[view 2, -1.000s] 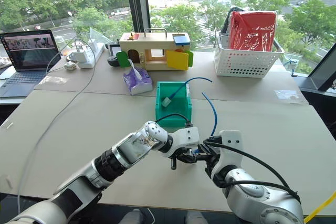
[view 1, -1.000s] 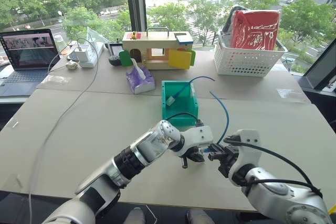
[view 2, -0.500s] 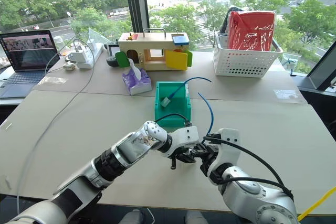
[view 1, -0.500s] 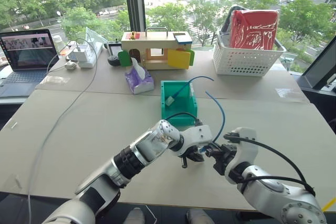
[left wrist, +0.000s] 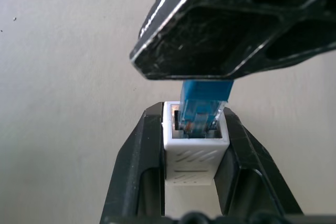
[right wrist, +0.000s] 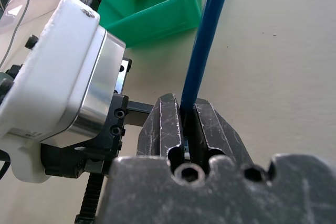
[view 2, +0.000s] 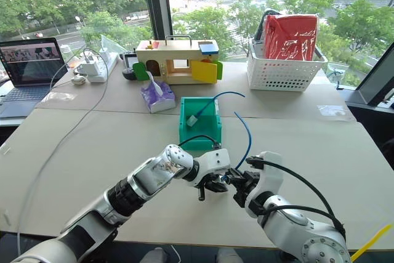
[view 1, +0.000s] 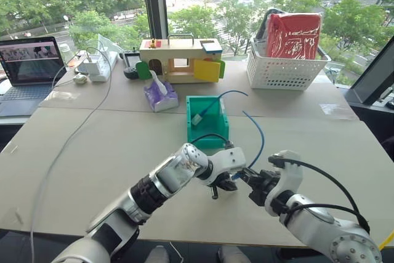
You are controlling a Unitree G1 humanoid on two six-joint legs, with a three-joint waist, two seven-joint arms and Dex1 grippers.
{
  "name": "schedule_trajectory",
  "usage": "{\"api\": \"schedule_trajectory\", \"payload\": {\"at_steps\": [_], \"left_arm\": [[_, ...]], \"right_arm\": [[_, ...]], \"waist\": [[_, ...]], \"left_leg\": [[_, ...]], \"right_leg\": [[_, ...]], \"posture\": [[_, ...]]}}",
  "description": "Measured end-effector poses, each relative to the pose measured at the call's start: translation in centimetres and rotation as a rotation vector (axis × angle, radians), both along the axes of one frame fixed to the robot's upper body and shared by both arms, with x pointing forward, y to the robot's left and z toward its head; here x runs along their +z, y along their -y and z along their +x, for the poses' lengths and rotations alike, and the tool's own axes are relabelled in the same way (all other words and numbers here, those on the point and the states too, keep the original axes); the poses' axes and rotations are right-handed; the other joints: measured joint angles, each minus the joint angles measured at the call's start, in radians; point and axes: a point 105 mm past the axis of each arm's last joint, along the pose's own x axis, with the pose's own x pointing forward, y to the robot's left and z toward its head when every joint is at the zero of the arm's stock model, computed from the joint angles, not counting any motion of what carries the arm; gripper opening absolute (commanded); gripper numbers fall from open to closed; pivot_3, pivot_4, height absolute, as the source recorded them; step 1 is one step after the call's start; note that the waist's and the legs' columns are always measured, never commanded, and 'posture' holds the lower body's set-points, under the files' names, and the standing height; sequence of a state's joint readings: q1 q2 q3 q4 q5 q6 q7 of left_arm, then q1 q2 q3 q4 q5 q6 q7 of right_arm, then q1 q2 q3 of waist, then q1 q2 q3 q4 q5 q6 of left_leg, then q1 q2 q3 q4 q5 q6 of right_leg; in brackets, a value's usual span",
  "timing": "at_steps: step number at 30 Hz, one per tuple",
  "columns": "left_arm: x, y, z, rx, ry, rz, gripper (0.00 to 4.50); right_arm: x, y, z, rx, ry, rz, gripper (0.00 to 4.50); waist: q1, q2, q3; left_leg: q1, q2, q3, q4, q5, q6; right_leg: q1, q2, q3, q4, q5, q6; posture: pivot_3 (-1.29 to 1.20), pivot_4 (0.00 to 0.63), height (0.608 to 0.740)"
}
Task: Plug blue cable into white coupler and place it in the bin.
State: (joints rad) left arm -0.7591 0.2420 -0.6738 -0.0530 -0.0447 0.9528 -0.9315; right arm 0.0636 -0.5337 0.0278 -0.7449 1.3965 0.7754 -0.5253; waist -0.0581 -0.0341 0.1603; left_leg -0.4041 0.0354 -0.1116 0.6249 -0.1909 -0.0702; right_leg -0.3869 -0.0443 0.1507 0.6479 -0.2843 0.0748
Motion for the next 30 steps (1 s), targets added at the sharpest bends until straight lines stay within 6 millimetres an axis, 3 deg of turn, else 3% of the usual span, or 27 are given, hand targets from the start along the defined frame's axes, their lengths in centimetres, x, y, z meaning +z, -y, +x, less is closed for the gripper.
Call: {"api": "schedule_trajectory", "payload": {"at_steps": [23, 30], "left_arm": [[-0.6, -1.0, 0.0, 0.075, -0.029, 0.016, 0.7], [-0.7, -1.1, 0.0, 0.085, -0.04, 0.015, 0.7]], "right_arm": [[-1.3, 0.1, 1.0, 0.152, 0.044, -0.038, 0.0], [-1.6, 0.0, 1.1, 0.168, 0.052, -0.032, 0.0]], "waist": [[-0.014, -0.011, -0.014], [-0.017, -0.012, -0.013]], "left_leg": [[0.008, 0.002, 0.001, -0.003, -0.001, 0.002], [0.021, 0.003, 0.001, -0.013, -0.002, 0.002]], "right_leg": [[0.005, 0.001, 0.0, 0.0, -0.002, -0.002], [0.016, 0.002, 0.001, -0.005, -0.006, -0.008]], "posture": [[0.0, 0.15, 0.74], [0.0, 0.15, 0.74]]}}
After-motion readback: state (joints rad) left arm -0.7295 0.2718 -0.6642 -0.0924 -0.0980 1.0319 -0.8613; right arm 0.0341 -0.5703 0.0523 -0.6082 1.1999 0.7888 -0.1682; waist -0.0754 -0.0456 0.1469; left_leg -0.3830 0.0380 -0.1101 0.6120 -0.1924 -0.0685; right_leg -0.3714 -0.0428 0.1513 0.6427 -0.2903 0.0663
